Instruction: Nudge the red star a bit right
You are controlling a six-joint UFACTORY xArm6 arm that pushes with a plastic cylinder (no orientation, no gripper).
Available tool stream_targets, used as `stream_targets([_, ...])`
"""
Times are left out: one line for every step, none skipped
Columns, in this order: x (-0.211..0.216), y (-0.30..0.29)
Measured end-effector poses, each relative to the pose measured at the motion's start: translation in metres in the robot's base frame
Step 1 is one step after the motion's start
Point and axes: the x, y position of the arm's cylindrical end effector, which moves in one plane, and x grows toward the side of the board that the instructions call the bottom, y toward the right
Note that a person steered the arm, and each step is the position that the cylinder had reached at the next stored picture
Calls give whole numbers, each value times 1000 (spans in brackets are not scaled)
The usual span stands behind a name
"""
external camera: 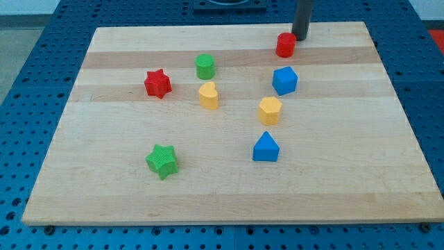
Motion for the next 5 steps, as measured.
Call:
stream_targets([3,-17])
stream_targets([3,-33])
stream_targets([17,-38])
stream_targets([27,-40])
stream_targets([31,-52])
